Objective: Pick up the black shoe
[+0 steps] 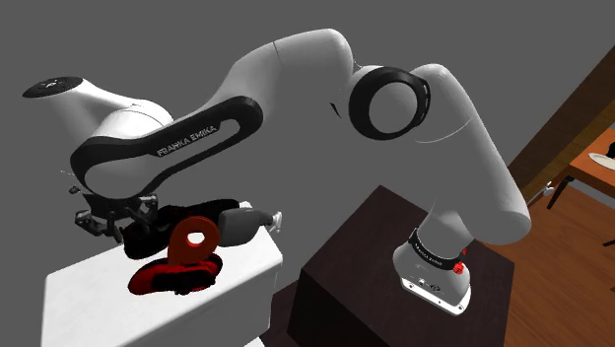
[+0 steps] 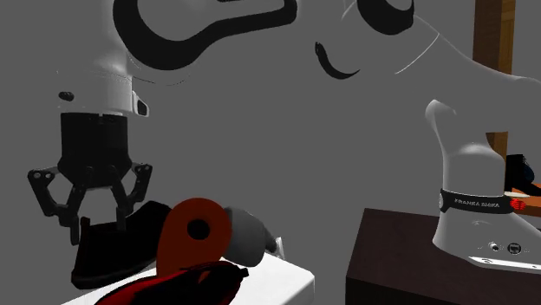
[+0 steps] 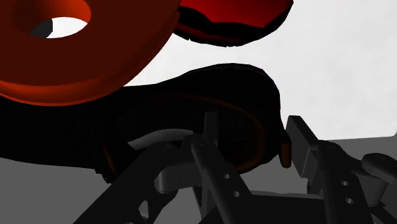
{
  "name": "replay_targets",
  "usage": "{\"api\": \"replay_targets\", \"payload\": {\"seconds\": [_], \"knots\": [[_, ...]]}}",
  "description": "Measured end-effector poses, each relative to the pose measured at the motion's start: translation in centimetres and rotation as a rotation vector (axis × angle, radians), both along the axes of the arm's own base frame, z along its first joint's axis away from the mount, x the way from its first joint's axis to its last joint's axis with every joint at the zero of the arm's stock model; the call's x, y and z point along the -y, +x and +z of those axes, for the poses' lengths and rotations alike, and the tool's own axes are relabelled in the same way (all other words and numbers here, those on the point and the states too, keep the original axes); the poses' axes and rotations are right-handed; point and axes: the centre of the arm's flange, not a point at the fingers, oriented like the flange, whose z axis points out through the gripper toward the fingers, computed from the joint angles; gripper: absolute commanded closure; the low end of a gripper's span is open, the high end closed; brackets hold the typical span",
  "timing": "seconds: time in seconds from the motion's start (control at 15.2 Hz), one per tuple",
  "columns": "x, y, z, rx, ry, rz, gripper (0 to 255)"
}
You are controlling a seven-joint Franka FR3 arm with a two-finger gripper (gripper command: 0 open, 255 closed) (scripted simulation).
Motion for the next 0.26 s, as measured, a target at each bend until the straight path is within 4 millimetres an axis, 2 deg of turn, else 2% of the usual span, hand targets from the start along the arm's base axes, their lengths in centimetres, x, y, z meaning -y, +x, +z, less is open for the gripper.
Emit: {"api": "replay_targets", "payload": {"seconds": [0.26], "knots": [[0.0,0.0,1.9,0.0,0.0,0.0,255]]}}
